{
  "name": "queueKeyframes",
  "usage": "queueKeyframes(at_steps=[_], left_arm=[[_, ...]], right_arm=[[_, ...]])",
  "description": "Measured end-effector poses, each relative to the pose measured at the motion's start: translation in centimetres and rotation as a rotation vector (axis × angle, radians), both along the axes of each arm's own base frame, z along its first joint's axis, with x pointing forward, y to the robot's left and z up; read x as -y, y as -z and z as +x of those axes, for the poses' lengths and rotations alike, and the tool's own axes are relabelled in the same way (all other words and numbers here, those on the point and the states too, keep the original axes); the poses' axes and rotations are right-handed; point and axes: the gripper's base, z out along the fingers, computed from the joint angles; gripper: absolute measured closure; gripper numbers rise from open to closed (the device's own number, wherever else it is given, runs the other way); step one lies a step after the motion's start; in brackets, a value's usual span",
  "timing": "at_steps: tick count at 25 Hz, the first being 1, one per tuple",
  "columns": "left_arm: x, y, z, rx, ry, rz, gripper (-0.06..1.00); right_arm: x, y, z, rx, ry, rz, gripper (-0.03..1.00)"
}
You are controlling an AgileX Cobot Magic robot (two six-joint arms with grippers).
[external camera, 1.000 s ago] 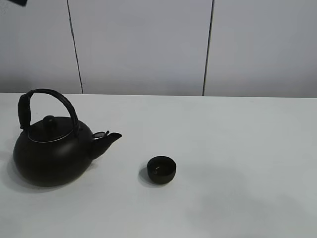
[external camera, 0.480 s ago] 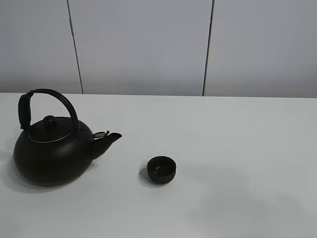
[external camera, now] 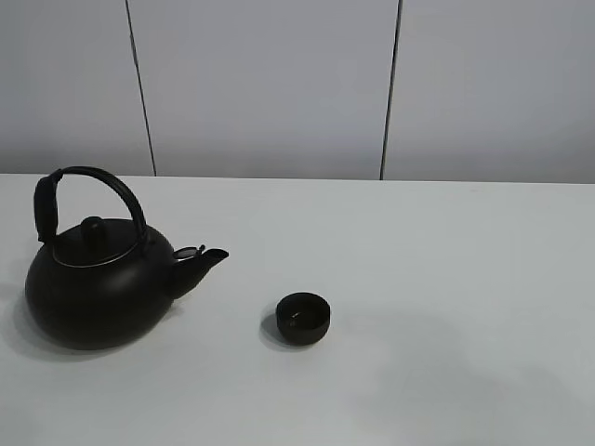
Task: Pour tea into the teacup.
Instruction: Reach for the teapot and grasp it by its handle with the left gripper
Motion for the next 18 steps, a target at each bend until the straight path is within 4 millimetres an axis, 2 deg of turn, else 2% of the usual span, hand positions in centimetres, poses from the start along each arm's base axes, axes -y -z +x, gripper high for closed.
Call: queueKeyframes(at_steps=[6,12,18], left_arm=[[0.3,2.0,-1.5,0.153,0.065,-0.056,0.47],[1.3,5.5,0.1,0.072,0.144,-0.177,0.47],[1.7,8.1,0.9,0.017,0.168,-0.203,0.47]], right_arm=[[0.0,0.0,0.0,0.001,0.000,0.000,0.42],[0.0,0.0,0.0,0.001,-0.001,0.002,0.42],[0.0,0.0,0.0,0.001,-0.001,0.002,0.42]])
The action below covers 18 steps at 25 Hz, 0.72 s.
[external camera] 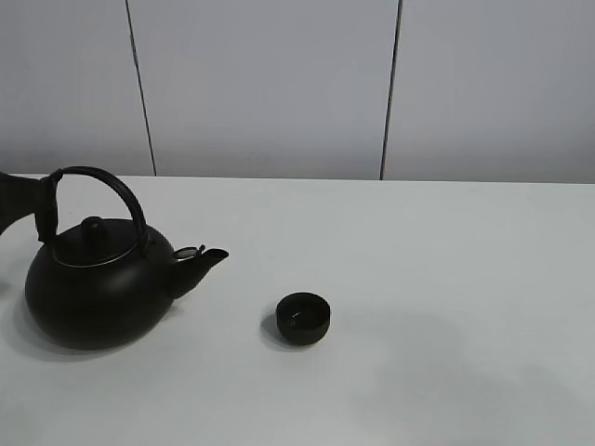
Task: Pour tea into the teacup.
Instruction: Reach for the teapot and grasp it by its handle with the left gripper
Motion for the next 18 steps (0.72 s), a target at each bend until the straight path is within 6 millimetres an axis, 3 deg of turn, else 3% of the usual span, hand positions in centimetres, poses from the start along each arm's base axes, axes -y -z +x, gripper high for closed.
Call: queueKeyframes(at_steps=[11,18], left_arm=[[-0.5,2.4,1.3,0.014,0.075,-0.009,0.47],[-0.4,3.4,2.2,0.044,0.156,0.110,0.47]], right_arm=[[0.0,0.0,0.0,0.000,0.000,0.001,0.42],[0.0,0.0,0.0,0.000,-0.001,0.002,0.42]])
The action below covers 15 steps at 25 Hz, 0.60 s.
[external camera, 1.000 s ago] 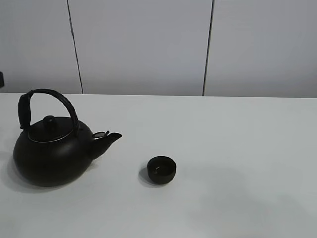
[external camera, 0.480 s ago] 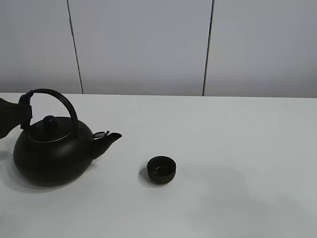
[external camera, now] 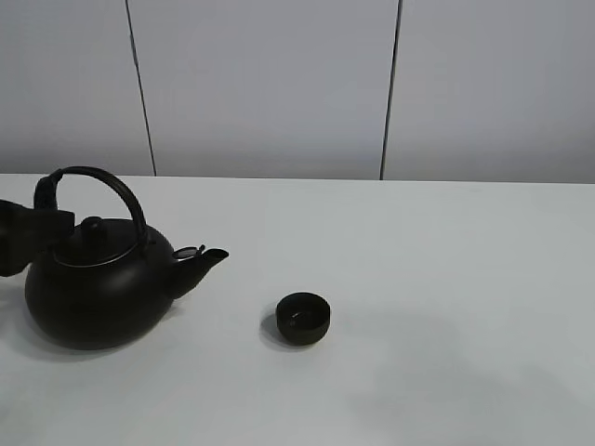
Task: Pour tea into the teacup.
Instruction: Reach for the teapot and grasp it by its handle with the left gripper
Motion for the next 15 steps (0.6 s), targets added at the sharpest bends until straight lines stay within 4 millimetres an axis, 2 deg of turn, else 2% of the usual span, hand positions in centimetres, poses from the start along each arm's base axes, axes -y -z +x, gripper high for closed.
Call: queueKeyframes(at_steps=[7,15], left_arm=[[-0.2,0.9,0.4,0.044,-0.008,0.046,0.47],[-0.2,0.1,2.0,0.104,-0.018,0.048,0.47]], right_arm=[[0.0,0.0,0.0,0.000,0.000,0.000,0.42],[0.0,0.0,0.0,0.000,0.000,0.000,0.42]])
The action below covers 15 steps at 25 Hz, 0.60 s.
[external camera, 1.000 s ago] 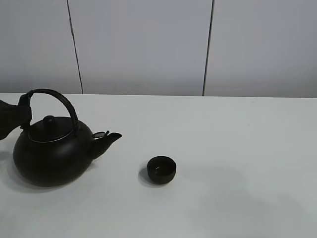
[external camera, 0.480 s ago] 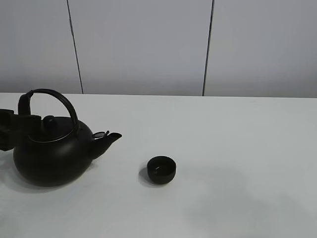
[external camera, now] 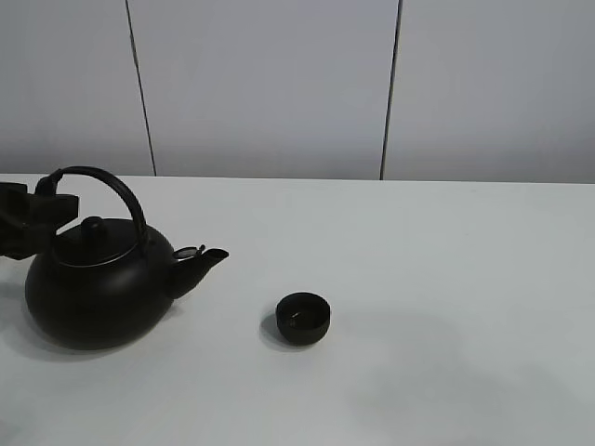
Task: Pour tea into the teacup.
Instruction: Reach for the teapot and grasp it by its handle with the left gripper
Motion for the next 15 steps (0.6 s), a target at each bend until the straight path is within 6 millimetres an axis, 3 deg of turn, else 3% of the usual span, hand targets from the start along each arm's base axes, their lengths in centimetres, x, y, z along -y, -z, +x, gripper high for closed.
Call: queueKeyframes(at_steps=[6,10,15], left_arm=[[0.00,-0.07,0.13,0.004,0.000,-0.001,0.49],[0.22,-0.06,0.03,0.007,0.027,0.009,0.79],[0.10,-0.06,0.18,0.009,0.015,0.009,0.79]], right_arm=[[0.00,0.00,0.00,0.000,0.000,0.000,0.42],[0.00,0.00,0.00,0.000,0.000,0.001,0.42],[0.00,0.00,0.00,0.000,0.000,0.001,0.42]])
